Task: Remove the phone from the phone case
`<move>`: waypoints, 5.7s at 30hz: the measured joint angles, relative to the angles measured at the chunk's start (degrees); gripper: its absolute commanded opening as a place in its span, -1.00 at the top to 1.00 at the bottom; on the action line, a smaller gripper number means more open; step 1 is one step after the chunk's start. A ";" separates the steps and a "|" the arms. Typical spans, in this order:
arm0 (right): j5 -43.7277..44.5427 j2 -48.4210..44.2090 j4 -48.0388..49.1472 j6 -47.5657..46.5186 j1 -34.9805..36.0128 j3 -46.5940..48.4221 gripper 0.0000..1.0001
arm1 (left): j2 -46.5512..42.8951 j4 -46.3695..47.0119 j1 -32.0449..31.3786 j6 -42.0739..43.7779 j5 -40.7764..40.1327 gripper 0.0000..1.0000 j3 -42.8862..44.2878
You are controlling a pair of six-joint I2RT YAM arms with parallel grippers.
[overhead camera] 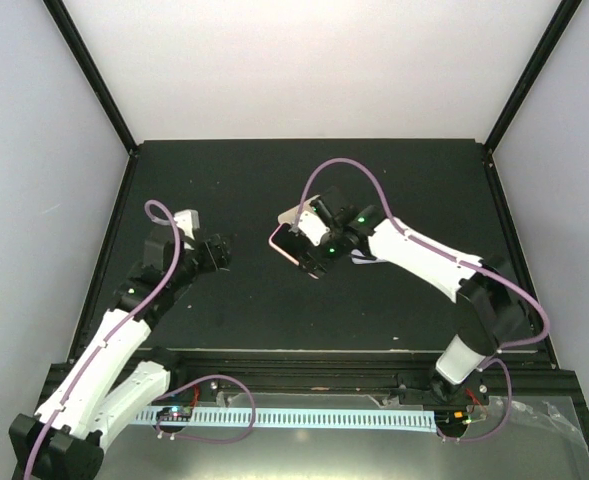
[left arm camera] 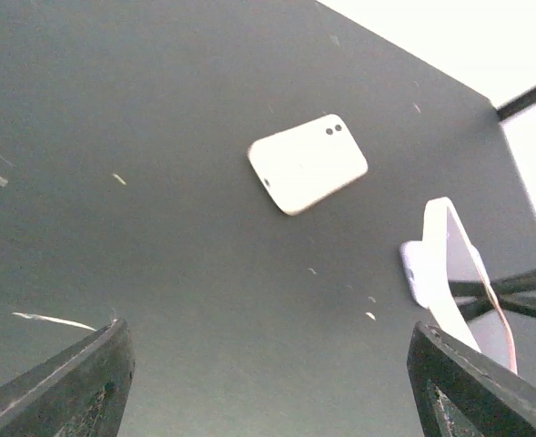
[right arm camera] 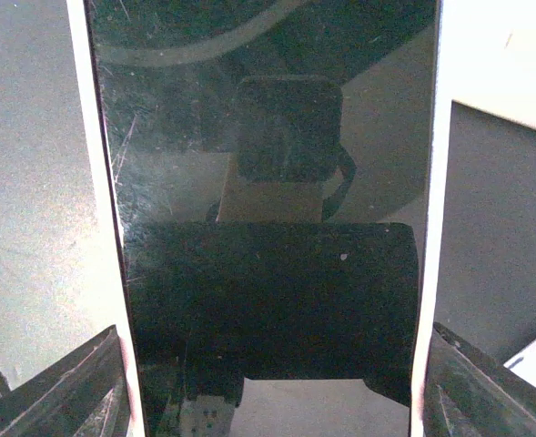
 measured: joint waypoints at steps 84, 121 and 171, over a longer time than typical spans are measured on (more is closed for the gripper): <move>-54.38 -28.28 6.03 -3.58 -12.17 -15.45 0.99 | 12.81 29.40 -14.56 11.96 51.87 0.23 11.17; -49.70 -27.63 -18.25 -34.80 -8.17 -8.11 0.41 | 16.24 21.86 -15.58 13.20 58.64 0.97 17.16; -41.62 -25.59 -20.11 -46.21 -4.15 -3.19 0.41 | 20.13 28.50 -14.05 -0.07 66.79 0.97 17.59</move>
